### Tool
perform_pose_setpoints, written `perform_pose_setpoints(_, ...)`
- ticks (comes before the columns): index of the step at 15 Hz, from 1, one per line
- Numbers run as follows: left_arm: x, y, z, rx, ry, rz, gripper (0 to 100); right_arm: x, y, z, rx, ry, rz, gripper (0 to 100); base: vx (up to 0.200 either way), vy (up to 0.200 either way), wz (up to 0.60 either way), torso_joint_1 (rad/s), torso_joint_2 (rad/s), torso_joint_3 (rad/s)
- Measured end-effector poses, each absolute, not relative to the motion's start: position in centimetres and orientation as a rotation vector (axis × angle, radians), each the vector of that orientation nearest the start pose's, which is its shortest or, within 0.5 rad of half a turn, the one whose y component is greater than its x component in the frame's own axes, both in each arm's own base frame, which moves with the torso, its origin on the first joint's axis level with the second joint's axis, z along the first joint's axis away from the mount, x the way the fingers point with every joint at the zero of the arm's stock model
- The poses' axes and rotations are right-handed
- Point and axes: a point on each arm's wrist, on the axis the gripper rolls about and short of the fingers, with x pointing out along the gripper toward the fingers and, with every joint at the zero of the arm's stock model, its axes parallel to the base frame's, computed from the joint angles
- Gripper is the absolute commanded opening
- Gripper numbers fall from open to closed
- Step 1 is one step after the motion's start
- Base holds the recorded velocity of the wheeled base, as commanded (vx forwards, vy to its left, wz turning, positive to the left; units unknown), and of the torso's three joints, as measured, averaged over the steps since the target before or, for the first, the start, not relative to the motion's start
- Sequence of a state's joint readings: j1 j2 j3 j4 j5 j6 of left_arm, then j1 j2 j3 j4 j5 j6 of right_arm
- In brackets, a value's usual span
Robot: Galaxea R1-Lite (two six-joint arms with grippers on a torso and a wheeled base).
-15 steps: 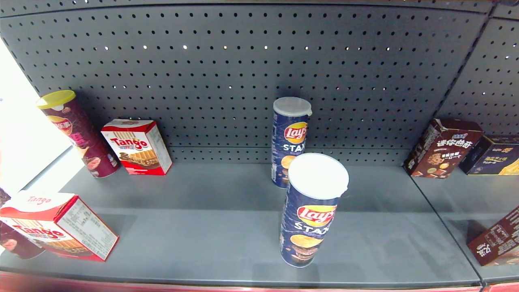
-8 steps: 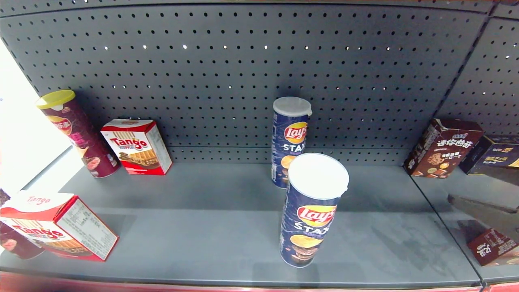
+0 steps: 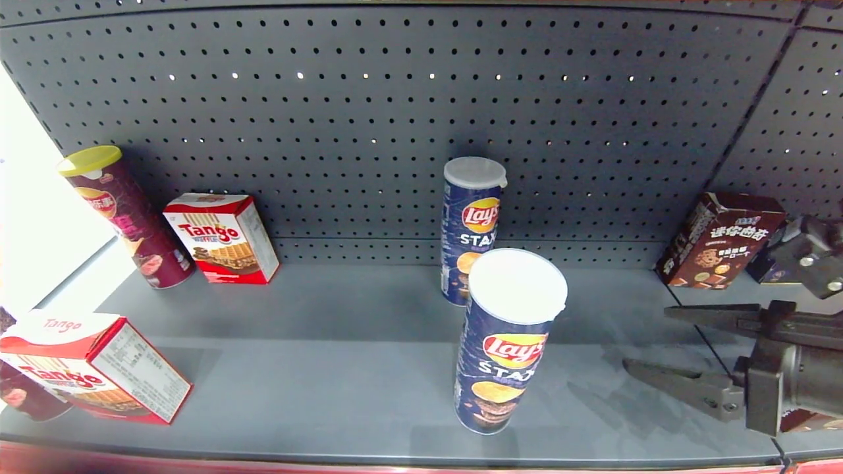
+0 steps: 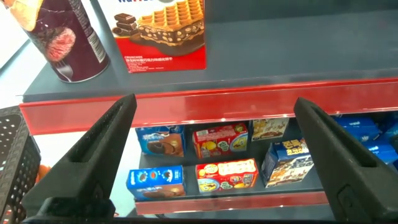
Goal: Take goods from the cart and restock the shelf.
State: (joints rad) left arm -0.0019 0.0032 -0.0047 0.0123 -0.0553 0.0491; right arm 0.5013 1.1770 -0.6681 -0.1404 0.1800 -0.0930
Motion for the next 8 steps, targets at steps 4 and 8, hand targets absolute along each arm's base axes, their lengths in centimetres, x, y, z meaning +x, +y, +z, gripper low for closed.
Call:
perform_pose_setpoints(4, -2.3, -0.1, 7.6, 0.05, 0.009, -0.057, 100, 16.2, 10.1, 21.1, -0.166, 0.38, 0.715, 100, 0.0, 0.0, 0.0, 0.0, 0.0, 0.0)
perform_pose_setpoints(8, -2.3, -0.1, 7.6, 0.051, 0.01, -0.057, 100, 16.9, 11.4, 20.1, -0.188, 0.424, 0.727, 100, 0.0, 0.0, 0.0, 0.0, 0.0, 0.0)
